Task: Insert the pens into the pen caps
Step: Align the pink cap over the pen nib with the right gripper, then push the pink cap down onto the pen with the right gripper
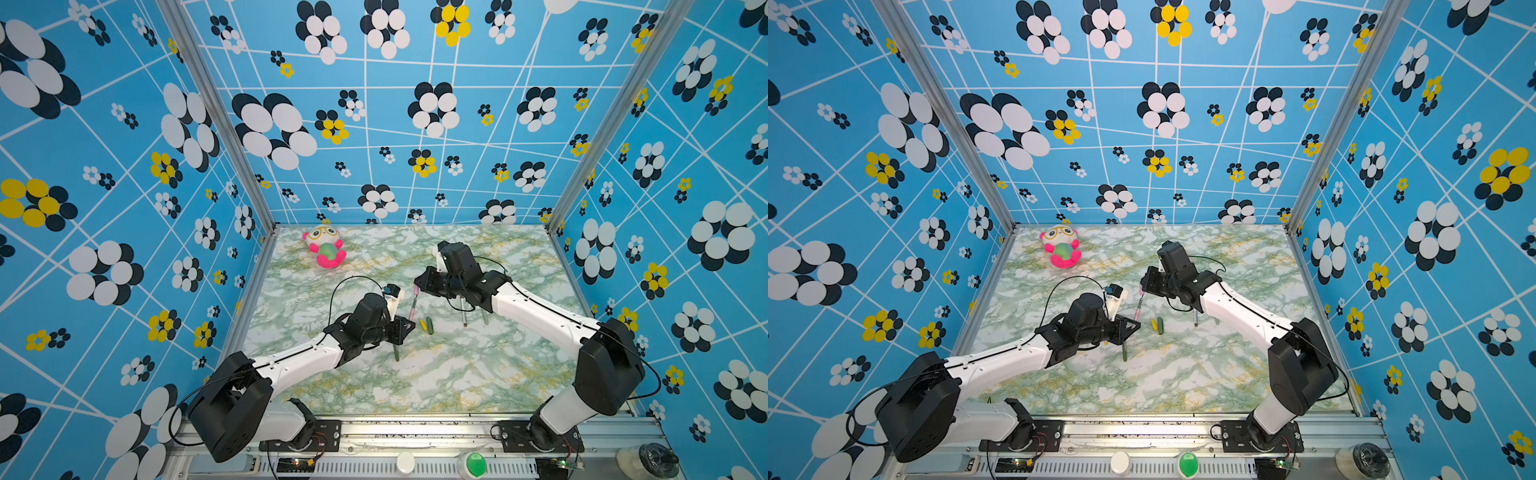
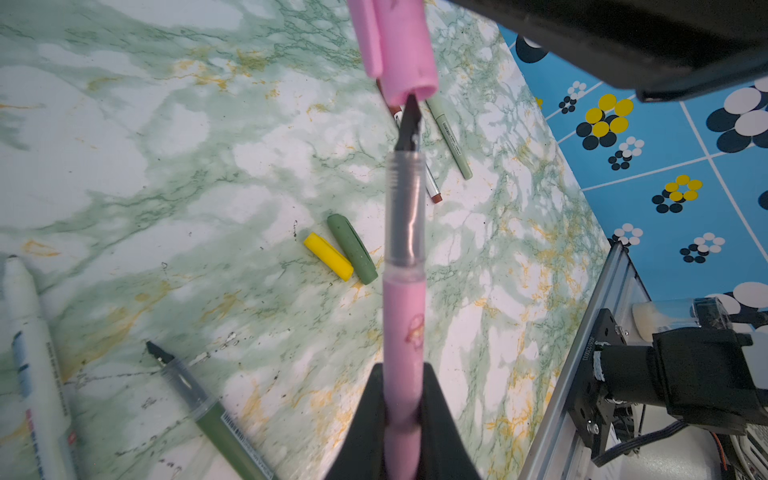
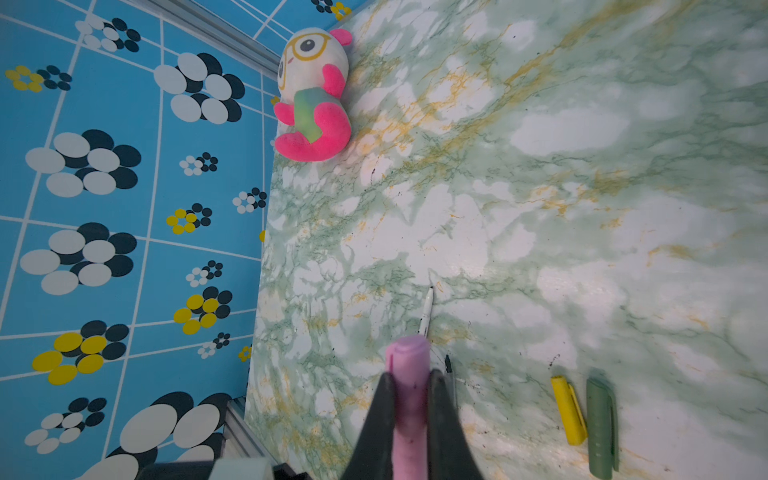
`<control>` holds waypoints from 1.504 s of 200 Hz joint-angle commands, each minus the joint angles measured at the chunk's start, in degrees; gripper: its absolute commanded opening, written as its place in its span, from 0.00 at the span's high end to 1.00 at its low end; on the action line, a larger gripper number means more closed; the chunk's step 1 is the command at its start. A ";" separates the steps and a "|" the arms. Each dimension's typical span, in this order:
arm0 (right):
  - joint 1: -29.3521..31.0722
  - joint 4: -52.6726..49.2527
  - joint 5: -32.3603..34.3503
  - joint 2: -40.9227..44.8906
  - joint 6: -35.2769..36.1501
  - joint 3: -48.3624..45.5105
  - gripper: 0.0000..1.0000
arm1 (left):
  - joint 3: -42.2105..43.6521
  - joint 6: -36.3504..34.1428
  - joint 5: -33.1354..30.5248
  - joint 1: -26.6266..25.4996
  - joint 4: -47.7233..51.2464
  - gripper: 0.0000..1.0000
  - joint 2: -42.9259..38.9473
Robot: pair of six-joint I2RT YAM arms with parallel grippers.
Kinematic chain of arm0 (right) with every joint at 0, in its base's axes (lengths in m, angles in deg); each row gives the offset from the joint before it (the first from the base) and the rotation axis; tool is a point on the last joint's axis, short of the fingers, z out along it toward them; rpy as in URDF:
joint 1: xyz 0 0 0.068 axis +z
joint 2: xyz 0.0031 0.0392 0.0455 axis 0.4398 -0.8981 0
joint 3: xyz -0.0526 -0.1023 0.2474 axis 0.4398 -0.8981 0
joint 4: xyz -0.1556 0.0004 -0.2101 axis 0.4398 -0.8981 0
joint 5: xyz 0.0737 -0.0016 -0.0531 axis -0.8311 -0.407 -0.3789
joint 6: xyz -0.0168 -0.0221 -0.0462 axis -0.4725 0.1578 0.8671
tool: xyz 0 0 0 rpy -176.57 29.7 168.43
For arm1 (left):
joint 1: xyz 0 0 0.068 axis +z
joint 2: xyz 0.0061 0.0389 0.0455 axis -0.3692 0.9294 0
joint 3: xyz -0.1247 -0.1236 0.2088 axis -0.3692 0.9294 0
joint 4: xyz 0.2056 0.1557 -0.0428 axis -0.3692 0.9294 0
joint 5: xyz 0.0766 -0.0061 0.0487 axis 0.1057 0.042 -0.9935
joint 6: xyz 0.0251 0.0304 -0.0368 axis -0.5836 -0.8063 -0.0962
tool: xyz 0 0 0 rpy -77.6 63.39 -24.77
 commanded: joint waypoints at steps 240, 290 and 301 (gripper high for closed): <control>2.40 8.51 -0.75 3.53 -3.13 -7.08 0.91 | -1.42 2.37 -3.76 0.48 -6.64 1.00 1.45; 3.26 9.32 -3.27 2.53 -2.95 -7.70 0.91 | -3.27 1.32 -3.54 1.44 -7.03 1.00 1.87; 3.52 9.57 -3.45 2.50 -2.95 -7.97 0.91 | -3.95 1.08 -3.11 1.71 -7.08 1.00 2.35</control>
